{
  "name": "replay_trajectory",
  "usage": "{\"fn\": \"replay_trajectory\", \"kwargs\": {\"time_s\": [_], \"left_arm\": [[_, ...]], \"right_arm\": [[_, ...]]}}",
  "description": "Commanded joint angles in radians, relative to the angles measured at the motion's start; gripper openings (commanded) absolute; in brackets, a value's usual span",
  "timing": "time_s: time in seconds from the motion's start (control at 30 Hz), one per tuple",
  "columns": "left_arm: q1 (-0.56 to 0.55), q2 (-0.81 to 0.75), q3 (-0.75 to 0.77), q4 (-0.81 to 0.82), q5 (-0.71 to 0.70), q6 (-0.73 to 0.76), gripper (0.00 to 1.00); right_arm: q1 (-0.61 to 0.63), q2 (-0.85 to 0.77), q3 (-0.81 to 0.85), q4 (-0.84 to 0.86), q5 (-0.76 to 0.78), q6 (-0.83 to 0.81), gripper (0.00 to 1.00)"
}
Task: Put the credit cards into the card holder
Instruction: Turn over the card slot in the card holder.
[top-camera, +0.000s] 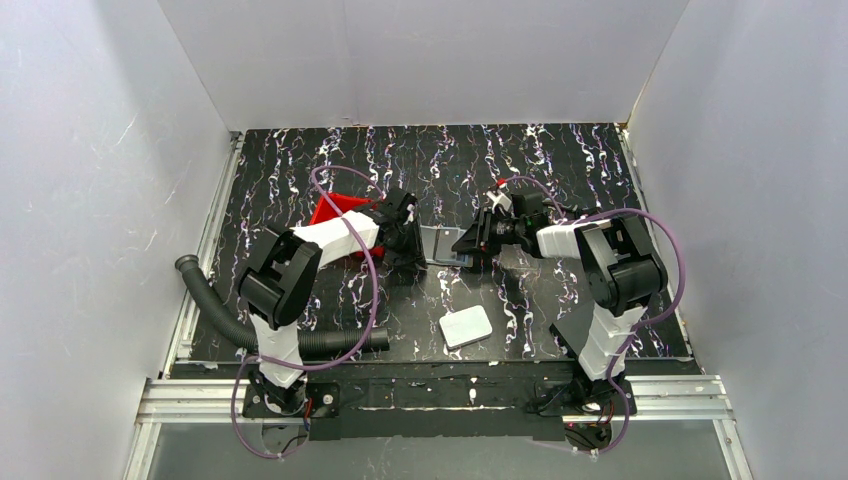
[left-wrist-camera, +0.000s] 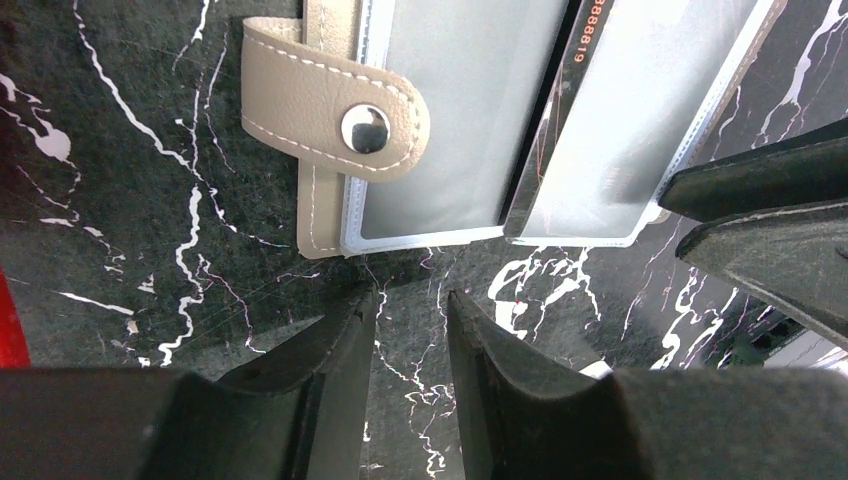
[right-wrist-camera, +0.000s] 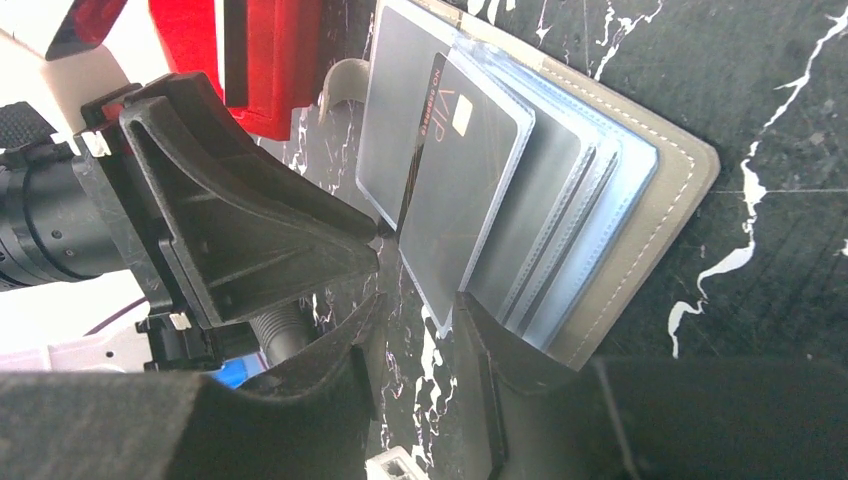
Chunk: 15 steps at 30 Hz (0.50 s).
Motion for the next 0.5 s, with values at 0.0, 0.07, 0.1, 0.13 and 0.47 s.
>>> {"fn": "replay_trajectory", "kwargs": {"time_s": [0.0,0.07,0.1,0.13,0.47], "left_arm": [[-0.008,-0.008,0.007,-0.003,-0.015,0.007,0.31],[-0.008,-0.028,-0.003,0.004,-0.011,0.005,0.31],[-0.009,-0.041,-0.011,0.009,-0.009,0.004,0.32],[-0.01,-0.059,-0.021,0.015,-0.008,0.004,0.32],[-0.009,-0.24,-0.062,-0.012,-0.02,0.013,0.36]], "right_arm": [[0.011,-0.005,0.038,0.039,0.002,0.026,0.39],[0.017,0.004,0.043,0.055,0.0,0.04,0.39],[0.021,0.009,0.046,0.064,-0.001,0.049,0.39],[0.025,0.01,0.049,0.075,-0.003,0.058,0.39],[0.067,0.001,0.092,0.093,0.018,0.096,0.39]]}}
